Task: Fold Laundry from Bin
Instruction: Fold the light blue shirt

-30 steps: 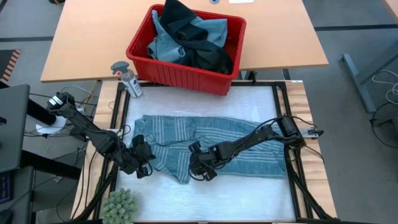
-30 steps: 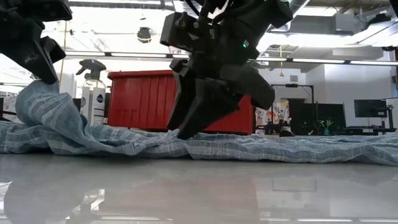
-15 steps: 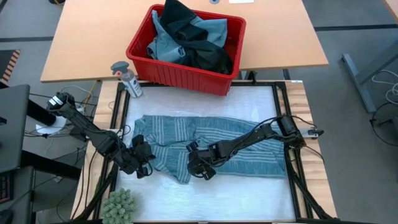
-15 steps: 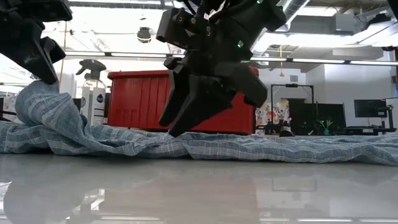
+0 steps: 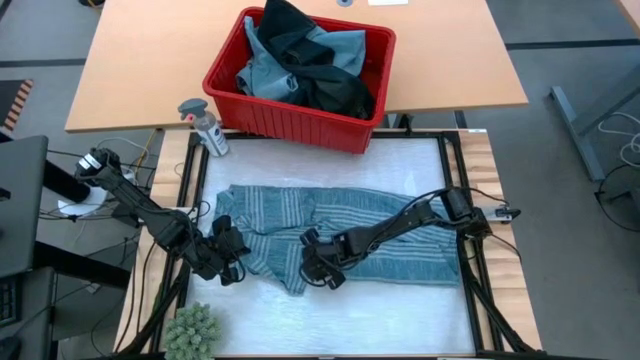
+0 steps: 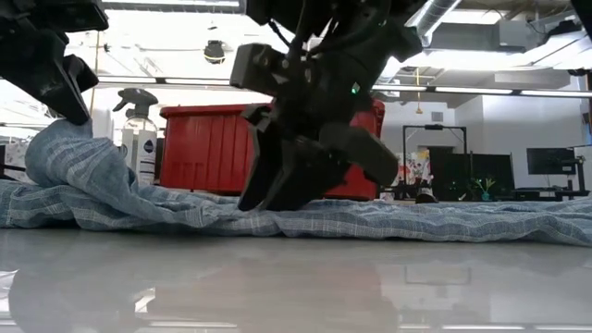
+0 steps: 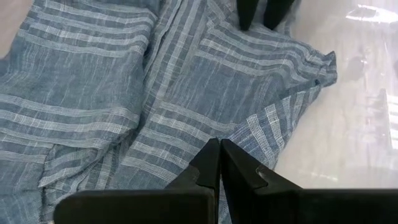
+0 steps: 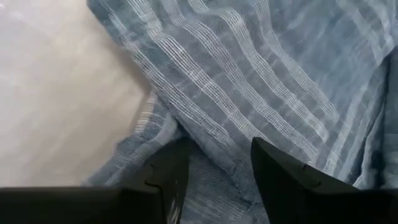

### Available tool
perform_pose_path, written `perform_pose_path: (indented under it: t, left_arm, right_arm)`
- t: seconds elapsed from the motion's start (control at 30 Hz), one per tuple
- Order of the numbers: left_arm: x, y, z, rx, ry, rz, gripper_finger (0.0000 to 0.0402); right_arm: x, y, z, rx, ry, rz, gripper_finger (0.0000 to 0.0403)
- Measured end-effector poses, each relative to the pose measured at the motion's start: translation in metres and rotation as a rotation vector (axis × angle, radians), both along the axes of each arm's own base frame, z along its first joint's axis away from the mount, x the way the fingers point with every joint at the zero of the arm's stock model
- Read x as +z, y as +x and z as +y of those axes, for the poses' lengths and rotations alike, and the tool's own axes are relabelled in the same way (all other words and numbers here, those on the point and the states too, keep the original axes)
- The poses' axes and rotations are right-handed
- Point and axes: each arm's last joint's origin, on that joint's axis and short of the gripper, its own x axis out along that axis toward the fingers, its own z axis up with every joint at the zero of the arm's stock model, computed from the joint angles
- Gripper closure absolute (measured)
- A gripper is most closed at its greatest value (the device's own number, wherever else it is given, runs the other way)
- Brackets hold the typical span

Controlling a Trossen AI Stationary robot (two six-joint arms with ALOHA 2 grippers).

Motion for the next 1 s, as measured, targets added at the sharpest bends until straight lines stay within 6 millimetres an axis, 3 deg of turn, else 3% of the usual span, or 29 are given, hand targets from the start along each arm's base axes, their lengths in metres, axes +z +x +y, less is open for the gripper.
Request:
perform_pose_path:
  t: [0.57,1.0]
  left_arm:
    - [0.0,0.0,0.0,0.003,0.002,-0.001,0.0401]
    - [0.0,0.0,0.001,0.031,0.007,-0.017,0.0401]
  right_arm:
    - [0.002,-0.001,-0.002,-0.082,-0.024,-0.01,0.038]
    - [0.026,0.01,-0.013,-0.123,-0.039,-0.008,0.038]
